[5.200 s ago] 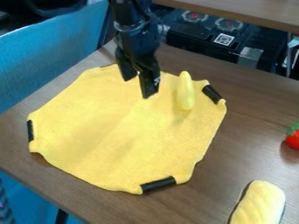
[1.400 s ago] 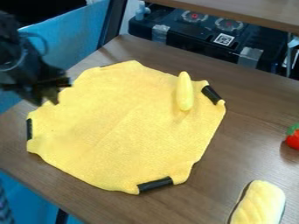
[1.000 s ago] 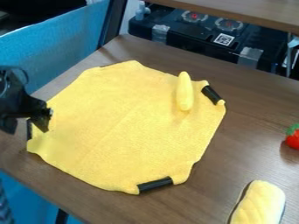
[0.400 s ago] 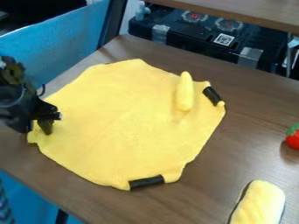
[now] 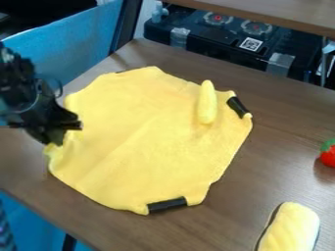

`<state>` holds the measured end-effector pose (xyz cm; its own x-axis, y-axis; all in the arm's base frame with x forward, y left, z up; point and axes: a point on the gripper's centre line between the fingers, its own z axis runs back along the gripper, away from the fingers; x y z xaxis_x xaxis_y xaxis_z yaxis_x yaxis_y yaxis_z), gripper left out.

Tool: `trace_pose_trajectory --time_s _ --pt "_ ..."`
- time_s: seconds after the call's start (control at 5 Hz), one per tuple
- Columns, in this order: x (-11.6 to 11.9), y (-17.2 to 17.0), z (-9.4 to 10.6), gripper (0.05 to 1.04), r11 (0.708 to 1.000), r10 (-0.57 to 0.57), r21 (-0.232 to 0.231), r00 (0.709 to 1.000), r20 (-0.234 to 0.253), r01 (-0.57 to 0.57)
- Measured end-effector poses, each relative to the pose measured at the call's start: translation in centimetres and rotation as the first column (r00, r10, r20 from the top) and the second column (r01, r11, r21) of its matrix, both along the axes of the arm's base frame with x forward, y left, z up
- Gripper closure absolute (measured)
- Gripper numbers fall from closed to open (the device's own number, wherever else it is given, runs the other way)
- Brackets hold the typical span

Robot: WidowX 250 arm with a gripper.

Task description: Fold the cloth from bottom left to top right

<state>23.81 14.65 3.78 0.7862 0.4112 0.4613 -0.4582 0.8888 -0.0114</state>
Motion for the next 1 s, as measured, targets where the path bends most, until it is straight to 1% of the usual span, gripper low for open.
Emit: trace_pose_trajectory --time_s 0.2,0.4,0.6,0.8,1.0 --pt "1.3 -1.9 2.6 1.011 0.999 -0.025 -0.026 0.997 0.071 0.027" --pt "3.6 -4.1 5.0 1.029 0.997 -0.019 -0.067 0.994 0.107 0.027" --pt "6.5 -6.7 5.4 1.029 0.995 0.024 -0.096 0.997 0.071 -0.017" --pt "8.8 -8.2 4.6 1.029 0.991 0.080 -0.113 0.997 0.012 -0.078" --pt "11.2 -10.3 4.4 1.030 0.985 0.122 -0.123 0.992 -0.019 -0.123"
